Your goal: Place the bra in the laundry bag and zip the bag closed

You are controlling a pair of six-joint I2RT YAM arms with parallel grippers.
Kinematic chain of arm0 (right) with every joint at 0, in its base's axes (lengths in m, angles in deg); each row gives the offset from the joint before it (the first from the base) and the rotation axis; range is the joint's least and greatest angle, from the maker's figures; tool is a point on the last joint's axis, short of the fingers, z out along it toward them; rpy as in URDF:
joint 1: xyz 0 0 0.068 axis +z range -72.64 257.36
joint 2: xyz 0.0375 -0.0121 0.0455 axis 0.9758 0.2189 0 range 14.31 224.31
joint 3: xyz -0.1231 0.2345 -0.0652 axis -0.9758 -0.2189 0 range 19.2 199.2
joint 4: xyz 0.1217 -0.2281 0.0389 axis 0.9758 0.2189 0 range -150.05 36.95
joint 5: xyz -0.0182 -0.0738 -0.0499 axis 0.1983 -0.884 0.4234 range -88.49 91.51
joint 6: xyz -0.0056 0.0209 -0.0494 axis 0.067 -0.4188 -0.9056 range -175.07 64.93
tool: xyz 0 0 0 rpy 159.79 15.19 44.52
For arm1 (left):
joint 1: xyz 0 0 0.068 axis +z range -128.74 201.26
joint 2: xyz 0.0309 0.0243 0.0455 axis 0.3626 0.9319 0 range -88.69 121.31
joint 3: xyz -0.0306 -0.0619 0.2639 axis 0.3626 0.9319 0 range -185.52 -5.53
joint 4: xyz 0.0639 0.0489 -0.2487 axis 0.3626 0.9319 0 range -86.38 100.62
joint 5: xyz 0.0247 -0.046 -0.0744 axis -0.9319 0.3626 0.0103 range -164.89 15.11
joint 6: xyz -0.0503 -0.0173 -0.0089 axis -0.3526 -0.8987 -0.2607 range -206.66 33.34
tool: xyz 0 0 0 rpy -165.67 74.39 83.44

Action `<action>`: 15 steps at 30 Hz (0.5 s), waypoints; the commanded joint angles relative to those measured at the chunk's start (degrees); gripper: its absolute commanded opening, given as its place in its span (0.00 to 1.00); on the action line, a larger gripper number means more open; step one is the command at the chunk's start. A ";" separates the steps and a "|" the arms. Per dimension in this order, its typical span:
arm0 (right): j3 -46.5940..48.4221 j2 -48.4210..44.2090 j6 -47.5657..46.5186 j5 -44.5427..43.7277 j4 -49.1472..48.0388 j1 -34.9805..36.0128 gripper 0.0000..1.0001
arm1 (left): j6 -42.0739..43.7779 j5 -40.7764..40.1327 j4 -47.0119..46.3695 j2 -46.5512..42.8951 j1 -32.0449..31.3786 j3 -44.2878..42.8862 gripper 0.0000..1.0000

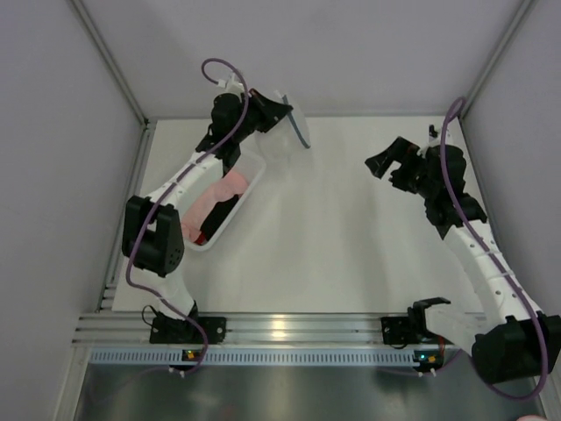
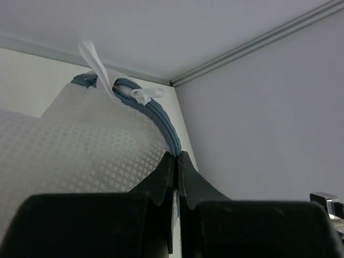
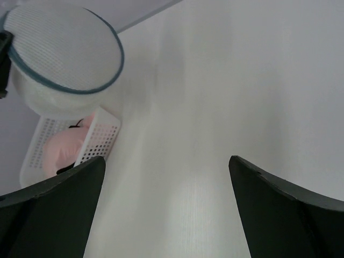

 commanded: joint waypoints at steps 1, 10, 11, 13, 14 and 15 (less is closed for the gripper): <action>-2.59 1.77 6.96 3.02 -13.66 -0.75 0.99 | -9.83 5.15 -9.04 3.79 -1.37 -2.79 0.00; -1.37 0.55 7.51 -6.19 -5.25 -3.47 0.99 | -14.24 7.61 -15.38 20.92 -7.51 -17.71 0.00; -1.37 -0.24 7.16 -7.07 -4.28 -5.74 0.99 | -14.50 7.43 -15.64 22.94 -8.57 -23.30 0.00; -1.11 -1.99 6.11 -7.34 -0.26 -8.48 0.99 | -15.47 7.61 -16.08 30.40 -11.63 -33.48 0.00; -1.02 -2.52 5.66 -7.17 1.16 -12.75 0.99 | -16.17 7.35 -16.78 35.74 -12.52 -36.68 0.00; -0.93 -2.97 4.96 -6.99 2.05 -14.45 0.99 | -17.39 6.39 -18.44 38.14 -13.40 -39.50 0.00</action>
